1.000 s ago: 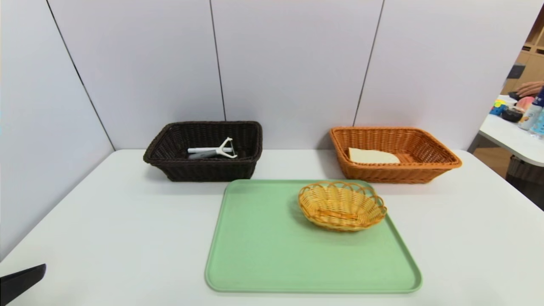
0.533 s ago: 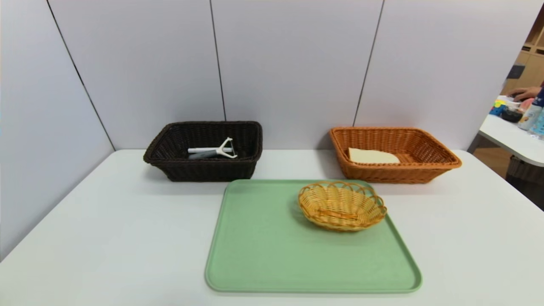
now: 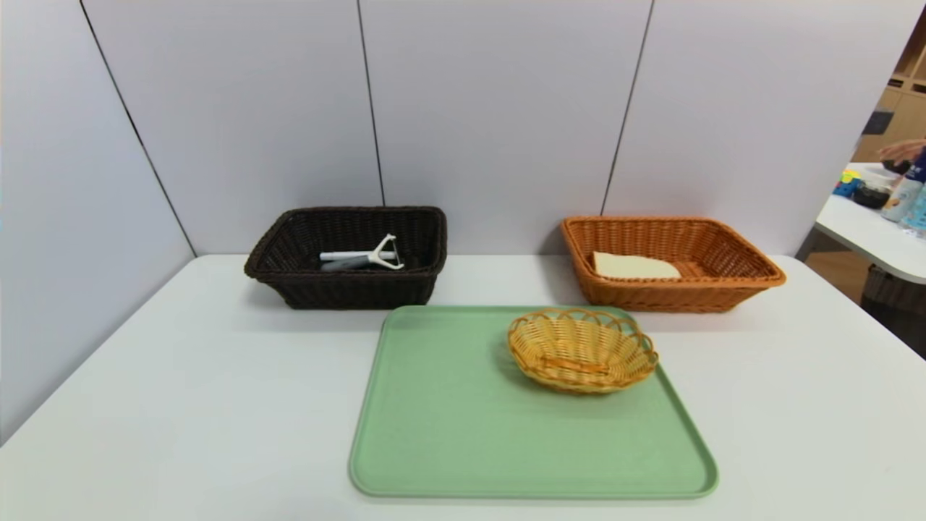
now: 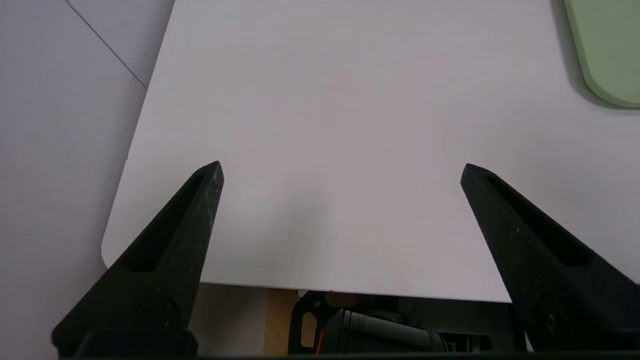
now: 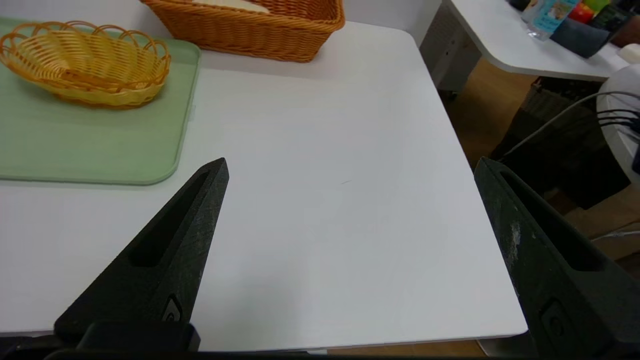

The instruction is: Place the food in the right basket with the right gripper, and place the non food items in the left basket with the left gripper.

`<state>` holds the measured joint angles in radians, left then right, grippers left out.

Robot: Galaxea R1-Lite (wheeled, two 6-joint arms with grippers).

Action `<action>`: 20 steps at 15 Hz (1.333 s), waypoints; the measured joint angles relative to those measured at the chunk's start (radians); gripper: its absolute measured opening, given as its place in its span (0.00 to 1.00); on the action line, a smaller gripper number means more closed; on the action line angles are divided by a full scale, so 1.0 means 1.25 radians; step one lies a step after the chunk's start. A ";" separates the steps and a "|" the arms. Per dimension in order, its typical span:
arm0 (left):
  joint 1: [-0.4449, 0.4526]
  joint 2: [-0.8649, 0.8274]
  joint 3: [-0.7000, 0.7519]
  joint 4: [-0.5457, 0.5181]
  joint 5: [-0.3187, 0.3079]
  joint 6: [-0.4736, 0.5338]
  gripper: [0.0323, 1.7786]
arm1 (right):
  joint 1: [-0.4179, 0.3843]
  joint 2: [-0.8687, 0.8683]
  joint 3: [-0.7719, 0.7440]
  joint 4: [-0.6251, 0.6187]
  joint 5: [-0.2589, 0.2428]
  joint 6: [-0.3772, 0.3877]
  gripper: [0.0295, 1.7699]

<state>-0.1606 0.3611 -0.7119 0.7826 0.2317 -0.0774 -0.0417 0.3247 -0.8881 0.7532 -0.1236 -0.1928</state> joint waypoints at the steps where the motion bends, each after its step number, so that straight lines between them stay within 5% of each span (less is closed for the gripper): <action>1: 0.001 -0.008 0.008 0.000 0.000 0.000 0.95 | -0.006 -0.010 -0.002 0.011 0.002 -0.002 0.96; 11: 0.020 -0.062 0.055 -0.007 0.001 0.000 0.95 | 0.041 -0.122 0.055 0.084 0.015 0.000 0.96; 20: 0.127 -0.122 0.099 -0.010 -0.050 0.088 0.95 | 0.041 -0.156 0.097 0.064 0.030 0.029 0.96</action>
<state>-0.0023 0.2081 -0.5879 0.7706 0.1694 0.0321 0.0096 0.1298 -0.7672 0.8332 -0.0860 -0.1562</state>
